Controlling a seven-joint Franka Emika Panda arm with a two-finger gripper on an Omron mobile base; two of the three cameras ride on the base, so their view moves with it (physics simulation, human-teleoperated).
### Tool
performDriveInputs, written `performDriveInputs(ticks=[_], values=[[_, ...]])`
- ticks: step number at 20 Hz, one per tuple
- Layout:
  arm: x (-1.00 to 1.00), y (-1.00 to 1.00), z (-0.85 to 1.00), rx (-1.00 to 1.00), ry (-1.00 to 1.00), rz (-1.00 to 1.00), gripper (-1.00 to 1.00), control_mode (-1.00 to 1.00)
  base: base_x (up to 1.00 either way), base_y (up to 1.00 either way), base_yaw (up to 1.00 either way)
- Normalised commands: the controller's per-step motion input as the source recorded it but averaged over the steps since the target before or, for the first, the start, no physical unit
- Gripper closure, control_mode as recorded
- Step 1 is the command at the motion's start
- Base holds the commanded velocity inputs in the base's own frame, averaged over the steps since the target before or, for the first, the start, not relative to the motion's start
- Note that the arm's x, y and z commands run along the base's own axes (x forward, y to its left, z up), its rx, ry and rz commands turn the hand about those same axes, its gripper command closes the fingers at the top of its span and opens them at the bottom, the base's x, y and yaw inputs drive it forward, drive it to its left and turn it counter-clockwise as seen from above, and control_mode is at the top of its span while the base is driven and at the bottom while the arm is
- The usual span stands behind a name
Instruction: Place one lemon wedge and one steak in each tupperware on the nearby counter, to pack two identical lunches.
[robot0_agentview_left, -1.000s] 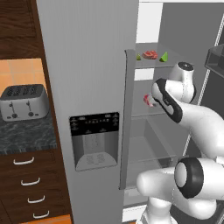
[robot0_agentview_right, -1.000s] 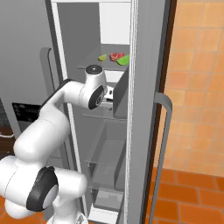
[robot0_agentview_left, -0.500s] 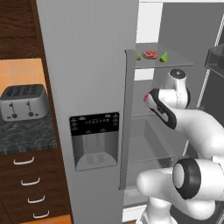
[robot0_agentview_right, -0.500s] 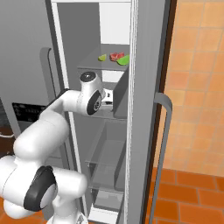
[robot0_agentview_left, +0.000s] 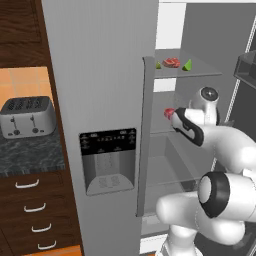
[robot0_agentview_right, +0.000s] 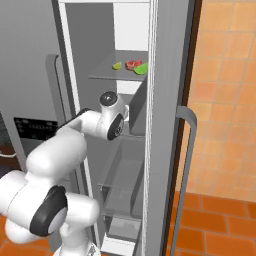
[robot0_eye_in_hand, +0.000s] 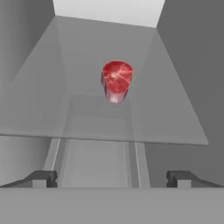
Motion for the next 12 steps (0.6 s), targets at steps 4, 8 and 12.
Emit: performDriveInputs(ticks=[4, 8, 12], values=[[0.66, 0.00, 0.03, 0.00, 0.00, 0.00, -1.00, -1.00, 0.00, 0.00, 0.00], [0.17, 0.00, -0.11, 0.01, 0.01, 0.00, -1.00, -1.00, 0.00, 0.00, 0.00], [0.32, 0.00, -0.38, 0.05, 0.00, 0.00, -1.00, -1.00, 0.00, 0.00, 0.00]])
